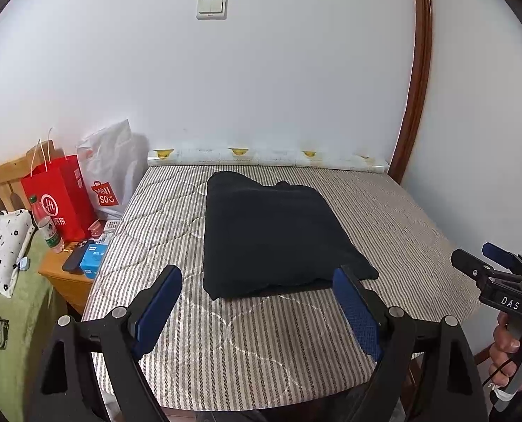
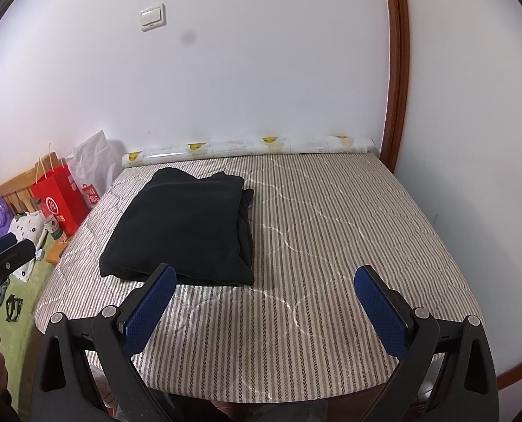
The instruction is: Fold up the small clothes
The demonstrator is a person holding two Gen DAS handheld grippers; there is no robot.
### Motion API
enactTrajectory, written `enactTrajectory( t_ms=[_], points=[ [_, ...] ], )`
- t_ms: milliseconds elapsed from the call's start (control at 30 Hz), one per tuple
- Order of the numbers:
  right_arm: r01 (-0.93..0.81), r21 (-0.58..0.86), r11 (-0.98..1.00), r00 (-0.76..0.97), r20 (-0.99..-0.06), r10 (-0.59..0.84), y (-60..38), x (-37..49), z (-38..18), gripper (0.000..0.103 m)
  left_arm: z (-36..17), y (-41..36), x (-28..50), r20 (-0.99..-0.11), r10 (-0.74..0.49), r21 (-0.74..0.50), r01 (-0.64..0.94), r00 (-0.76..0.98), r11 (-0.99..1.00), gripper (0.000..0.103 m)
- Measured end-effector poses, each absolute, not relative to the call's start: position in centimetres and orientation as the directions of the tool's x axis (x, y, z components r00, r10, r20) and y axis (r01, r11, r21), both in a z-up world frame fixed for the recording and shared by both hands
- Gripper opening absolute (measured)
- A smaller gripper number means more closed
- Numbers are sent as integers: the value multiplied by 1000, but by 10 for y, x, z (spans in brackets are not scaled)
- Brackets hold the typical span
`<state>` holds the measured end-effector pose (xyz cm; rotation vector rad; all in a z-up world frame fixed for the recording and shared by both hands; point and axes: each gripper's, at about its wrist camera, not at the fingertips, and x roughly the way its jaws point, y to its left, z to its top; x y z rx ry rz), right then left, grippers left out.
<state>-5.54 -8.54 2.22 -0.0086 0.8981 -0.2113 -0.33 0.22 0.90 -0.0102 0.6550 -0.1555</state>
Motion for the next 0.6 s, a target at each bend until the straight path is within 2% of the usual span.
enactTrajectory(
  t_ms=[600],
  points=[
    [169, -74, 983, 622, -765, -165, -89, -54, 32, 100, 8, -3, 6, -611, -161, -67, 152, 775, 986, 88]
  ],
)
